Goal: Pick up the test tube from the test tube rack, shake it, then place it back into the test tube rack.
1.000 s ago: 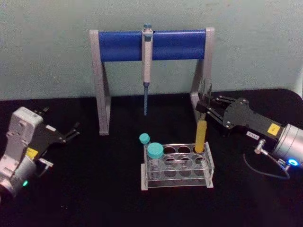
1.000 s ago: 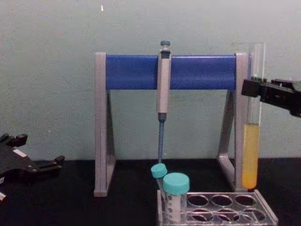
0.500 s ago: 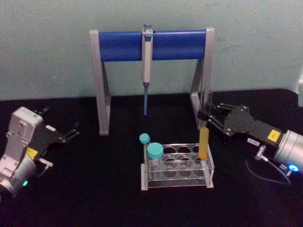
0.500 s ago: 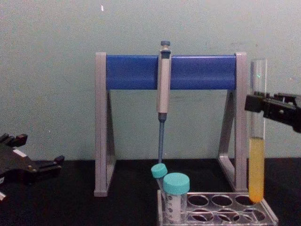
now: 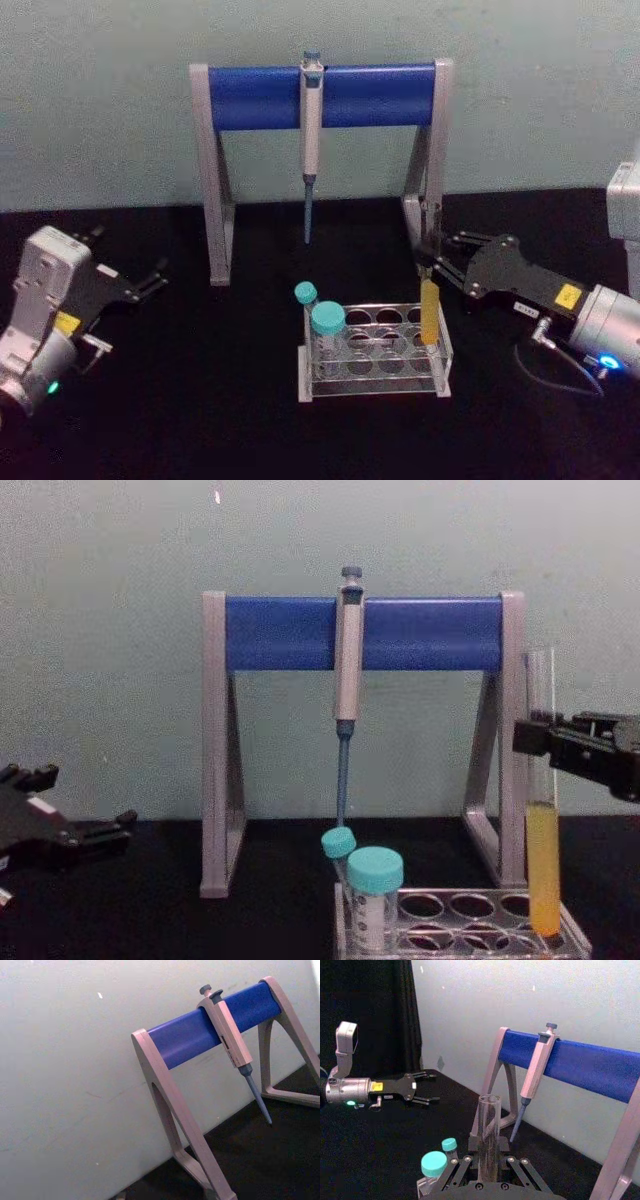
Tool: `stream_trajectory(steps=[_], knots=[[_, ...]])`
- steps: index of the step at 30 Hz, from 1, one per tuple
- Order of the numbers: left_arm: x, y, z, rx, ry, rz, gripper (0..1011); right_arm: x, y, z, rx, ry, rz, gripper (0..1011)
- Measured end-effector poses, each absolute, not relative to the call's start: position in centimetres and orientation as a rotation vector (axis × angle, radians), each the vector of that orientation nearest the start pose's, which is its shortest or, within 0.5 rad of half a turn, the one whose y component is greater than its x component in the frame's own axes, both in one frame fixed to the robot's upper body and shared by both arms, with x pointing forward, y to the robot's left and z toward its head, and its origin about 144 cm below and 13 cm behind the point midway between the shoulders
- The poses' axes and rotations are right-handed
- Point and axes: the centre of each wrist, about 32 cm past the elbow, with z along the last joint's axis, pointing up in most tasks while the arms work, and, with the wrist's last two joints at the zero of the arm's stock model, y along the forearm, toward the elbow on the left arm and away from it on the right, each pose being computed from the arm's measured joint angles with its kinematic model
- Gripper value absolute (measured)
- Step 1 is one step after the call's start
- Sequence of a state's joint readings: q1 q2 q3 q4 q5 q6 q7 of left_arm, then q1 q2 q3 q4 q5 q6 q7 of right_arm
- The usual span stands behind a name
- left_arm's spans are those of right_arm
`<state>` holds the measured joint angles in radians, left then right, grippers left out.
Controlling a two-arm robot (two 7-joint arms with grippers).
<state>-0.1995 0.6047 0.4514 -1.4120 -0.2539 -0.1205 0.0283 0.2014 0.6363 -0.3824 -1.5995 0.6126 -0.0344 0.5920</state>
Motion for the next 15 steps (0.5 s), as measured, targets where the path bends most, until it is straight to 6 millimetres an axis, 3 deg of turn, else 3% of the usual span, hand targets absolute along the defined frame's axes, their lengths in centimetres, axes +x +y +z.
stream_trajectory(steps=[15], knots=[[48.86, 30.97, 113.98, 0.304, -0.285, 1.248, 1001, 49.3, -30.06, 119.68, -0.033, -0.039, -0.644, 230]])
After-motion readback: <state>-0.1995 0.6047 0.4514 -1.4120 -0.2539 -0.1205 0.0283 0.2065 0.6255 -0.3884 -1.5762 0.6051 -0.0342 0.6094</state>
